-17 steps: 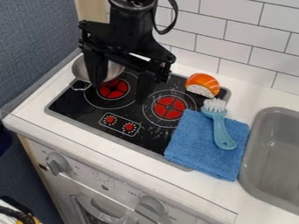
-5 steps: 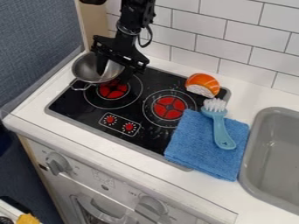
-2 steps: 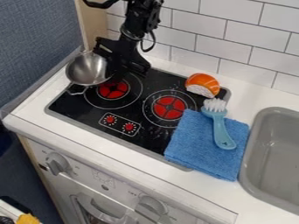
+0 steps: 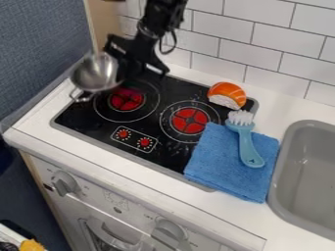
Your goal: Take the silver pot and put it in the middle of the lower edge of the stove
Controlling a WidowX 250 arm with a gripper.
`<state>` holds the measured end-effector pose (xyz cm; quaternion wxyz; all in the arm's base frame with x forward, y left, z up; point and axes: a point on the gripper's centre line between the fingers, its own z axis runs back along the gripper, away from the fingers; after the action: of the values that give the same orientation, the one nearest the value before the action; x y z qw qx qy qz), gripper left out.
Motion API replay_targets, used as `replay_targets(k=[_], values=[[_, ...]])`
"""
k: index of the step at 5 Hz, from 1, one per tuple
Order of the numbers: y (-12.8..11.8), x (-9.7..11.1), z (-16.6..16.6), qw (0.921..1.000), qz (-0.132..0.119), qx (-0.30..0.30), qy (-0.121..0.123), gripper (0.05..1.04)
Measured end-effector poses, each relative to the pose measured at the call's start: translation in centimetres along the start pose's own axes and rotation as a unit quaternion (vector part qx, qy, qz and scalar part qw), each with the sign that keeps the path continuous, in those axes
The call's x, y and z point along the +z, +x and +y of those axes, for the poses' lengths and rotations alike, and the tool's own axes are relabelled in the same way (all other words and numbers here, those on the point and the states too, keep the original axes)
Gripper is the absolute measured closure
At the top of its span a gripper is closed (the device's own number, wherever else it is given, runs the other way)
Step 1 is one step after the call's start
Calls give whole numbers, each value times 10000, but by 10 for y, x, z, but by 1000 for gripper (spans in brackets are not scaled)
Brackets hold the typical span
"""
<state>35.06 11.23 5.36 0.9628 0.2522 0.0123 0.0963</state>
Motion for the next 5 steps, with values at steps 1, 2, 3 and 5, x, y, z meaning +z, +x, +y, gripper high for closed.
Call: replay_targets(k=[1, 2, 3, 5], values=[[-7, 3, -4, 9998, 12, 2, 221, 1011], [-20, 19, -5, 9998, -113, 108, 139, 1011], [-45, 22, -19, 9994, 42, 339, -41, 1011], [-61, 34, -35, 9692, 943, 2272, -125, 1011]])
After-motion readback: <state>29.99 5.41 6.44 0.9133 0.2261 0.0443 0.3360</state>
